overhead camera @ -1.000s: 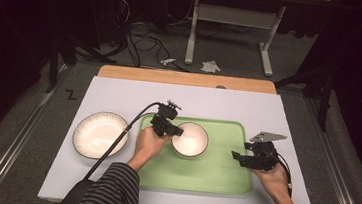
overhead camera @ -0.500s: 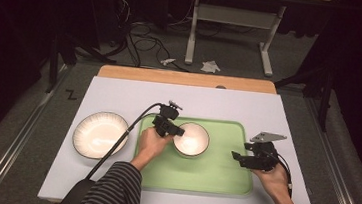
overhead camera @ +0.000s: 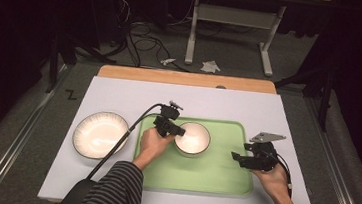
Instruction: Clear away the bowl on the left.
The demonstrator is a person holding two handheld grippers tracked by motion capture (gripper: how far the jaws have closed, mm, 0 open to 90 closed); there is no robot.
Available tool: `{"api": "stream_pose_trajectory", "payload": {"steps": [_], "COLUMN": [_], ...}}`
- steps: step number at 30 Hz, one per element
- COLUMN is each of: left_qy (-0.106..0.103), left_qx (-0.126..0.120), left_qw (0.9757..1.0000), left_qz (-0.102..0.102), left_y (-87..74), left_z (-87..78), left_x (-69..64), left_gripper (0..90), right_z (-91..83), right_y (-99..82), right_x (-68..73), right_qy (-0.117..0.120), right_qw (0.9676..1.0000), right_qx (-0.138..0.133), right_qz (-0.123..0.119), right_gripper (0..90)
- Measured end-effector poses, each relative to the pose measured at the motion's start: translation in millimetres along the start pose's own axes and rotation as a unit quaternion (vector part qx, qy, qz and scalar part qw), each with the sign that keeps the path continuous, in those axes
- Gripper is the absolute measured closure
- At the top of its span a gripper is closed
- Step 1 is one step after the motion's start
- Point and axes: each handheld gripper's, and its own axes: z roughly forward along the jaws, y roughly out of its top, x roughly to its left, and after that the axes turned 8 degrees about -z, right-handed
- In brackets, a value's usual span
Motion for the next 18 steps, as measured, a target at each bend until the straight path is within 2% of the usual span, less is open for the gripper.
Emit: {"api": "stream_pose_trajectory", "payload": {"steps": [14,18], "left_qy": [0.0,-0.014], "left_qx": [-0.005,-0.022], "left_qw": [0.9999,0.9996], "left_qz": [0.014,0.012], "left_y": [-2.2,2.4], "left_z": [-0.7,-8.7], "left_x": [-0.9,-4.9], "left_gripper": [82.0,78.7], "right_z": [0.2,0.1], "right_y": [-0.3,-0.3], "right_x": [-0.2,-0.2], "right_qy": [0.002,0.002], "right_qw": [1.0,1.0], "right_qx": [0.001,0.002], "right_qz": [0.0,-0.001], "right_gripper": [39.1,39.0]}}
